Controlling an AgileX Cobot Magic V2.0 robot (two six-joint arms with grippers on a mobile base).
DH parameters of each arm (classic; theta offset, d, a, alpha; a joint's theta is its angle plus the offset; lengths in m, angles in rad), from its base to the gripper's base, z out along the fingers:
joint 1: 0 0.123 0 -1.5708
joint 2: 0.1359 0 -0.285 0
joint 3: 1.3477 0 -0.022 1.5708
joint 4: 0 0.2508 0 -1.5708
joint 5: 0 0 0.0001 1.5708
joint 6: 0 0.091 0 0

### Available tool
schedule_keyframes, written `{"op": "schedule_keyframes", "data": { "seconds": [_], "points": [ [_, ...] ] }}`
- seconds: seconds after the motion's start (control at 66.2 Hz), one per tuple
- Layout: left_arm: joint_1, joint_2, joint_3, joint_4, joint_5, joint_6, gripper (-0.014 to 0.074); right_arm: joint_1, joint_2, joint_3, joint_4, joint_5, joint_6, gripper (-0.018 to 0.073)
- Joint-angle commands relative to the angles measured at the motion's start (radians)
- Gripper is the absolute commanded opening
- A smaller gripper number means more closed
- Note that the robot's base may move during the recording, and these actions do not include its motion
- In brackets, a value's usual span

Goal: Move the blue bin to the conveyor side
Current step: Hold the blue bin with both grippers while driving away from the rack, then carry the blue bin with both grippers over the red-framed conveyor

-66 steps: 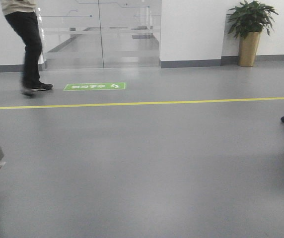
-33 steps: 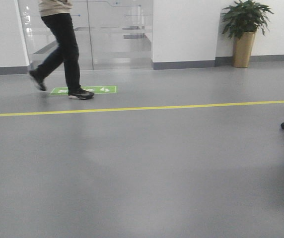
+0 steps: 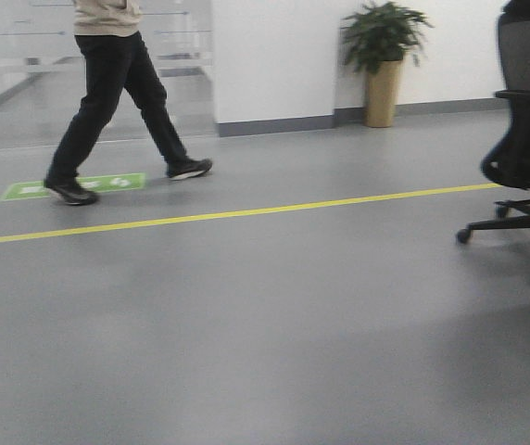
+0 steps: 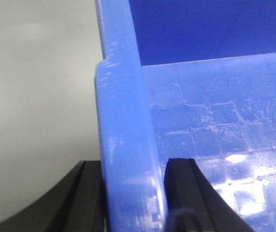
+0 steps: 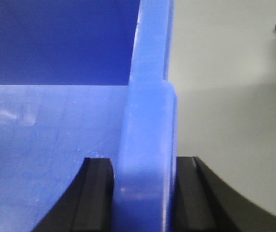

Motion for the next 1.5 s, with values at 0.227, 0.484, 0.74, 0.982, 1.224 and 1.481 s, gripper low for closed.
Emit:
{"op": "schedule_keyframes", "data": {
  "seconds": [0.227,0.484,0.74,0.982,1.224,1.481],
  "points": [
    [-0.001,-0.019,-0.013,0.019,-0.077,0.012,-0.0022,-0.003,-0.017,-0.025,-0.058,-0.108,-0.018,-0.0079],
    [-0.001,-0.019,-0.013,0.019,-0.077,0.012,-0.0022,-0.003,-0.017,-0.025,-0.058,-0.108,-0.018,-0.0079],
    [-0.001,-0.019,-0.013,0.019,-0.077,0.012,-0.0022,-0.003,-0.017,-0.025,-0.058,-0.108,-0.018,-0.0079],
    [-0.001,-0.019,-0.013,0.019,-0.077,0.012,-0.0022,-0.003,-0.017,-0.025,-0.058,-0.108,-0.018,-0.0079],
    [-0.001,-0.019,-0.013,0.019,-0.077,0.012,-0.0022,-0.003,-0.017,-0.025,-0.058,-0.108,-0.018,-0.0079],
    [-0.001,-0.017,-0.013,0.021,-0.077,0.012,-0.0022,-0.003,-0.017,-0.025,-0.058,-0.108,-0.018,-0.0079]
  ]
}}
